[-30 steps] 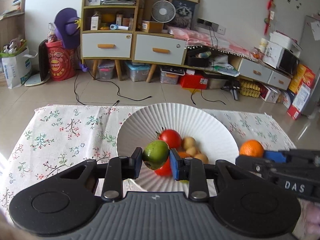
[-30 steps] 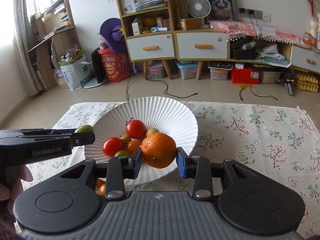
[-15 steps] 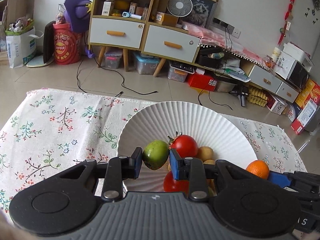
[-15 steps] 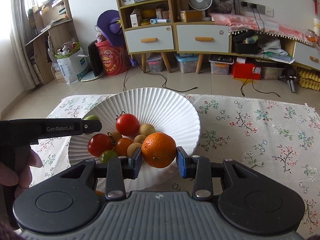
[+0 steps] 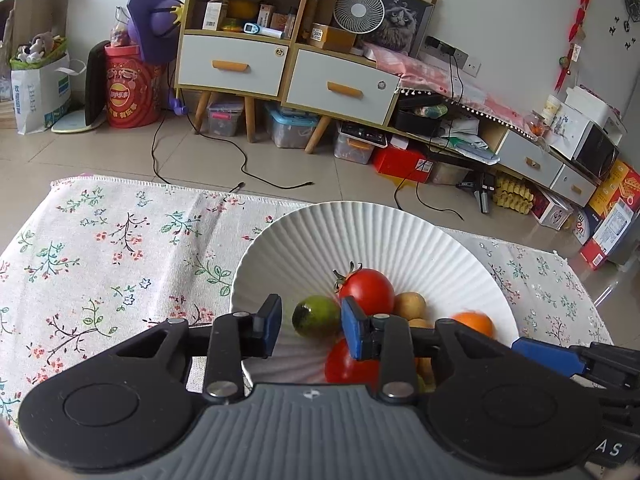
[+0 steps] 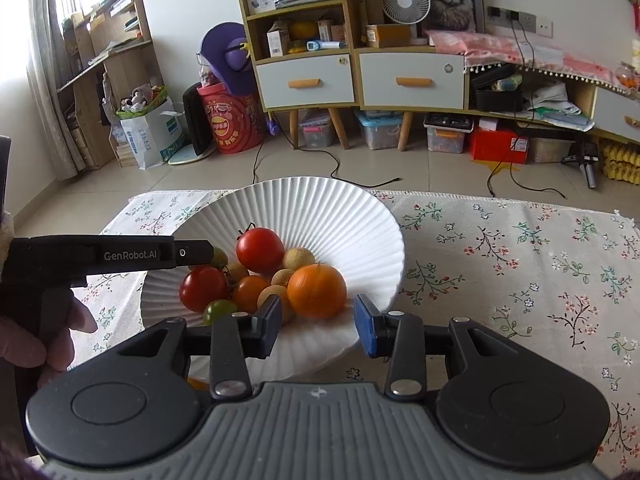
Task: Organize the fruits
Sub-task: 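Withdraw both tools from the bowl toward the remaining fruits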
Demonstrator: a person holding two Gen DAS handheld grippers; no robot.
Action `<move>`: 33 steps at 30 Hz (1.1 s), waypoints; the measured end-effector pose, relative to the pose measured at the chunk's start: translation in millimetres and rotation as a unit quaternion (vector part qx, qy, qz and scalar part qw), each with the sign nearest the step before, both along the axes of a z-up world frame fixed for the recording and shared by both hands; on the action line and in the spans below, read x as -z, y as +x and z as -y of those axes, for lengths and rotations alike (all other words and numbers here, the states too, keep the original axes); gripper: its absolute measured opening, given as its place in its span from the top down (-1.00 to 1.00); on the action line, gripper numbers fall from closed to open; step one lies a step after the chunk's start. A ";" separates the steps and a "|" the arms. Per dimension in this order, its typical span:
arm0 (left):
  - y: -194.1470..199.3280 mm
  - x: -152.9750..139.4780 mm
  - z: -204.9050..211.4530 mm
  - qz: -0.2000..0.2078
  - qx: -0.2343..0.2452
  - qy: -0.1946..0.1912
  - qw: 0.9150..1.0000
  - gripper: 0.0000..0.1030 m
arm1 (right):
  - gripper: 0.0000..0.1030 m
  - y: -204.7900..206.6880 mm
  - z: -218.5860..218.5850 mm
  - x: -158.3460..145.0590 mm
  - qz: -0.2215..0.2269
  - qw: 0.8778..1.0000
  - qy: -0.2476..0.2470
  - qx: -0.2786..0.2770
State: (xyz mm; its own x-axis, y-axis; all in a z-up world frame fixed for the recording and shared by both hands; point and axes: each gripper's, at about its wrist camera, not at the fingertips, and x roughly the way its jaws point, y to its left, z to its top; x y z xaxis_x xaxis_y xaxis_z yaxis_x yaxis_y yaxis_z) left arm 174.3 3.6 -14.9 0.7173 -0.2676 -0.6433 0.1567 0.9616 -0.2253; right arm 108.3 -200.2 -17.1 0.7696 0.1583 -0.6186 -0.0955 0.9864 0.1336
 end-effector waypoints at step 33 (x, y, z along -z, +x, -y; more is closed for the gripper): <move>-50.7 -16.1 -24.2 0.011 0.030 0.070 0.997 -0.62 | -0.57 -32.5 -8.8 -12.2 -0.006 1.000 -0.013 -0.021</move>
State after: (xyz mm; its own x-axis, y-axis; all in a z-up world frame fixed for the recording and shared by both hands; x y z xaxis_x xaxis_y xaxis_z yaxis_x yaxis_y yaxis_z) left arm 123.6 27.7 1.2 0.7170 -0.2193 -0.6617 0.2182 0.9721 -0.0858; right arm 75.8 -191.4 -4.8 0.7551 0.1739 -0.6321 -0.1356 0.9848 0.1089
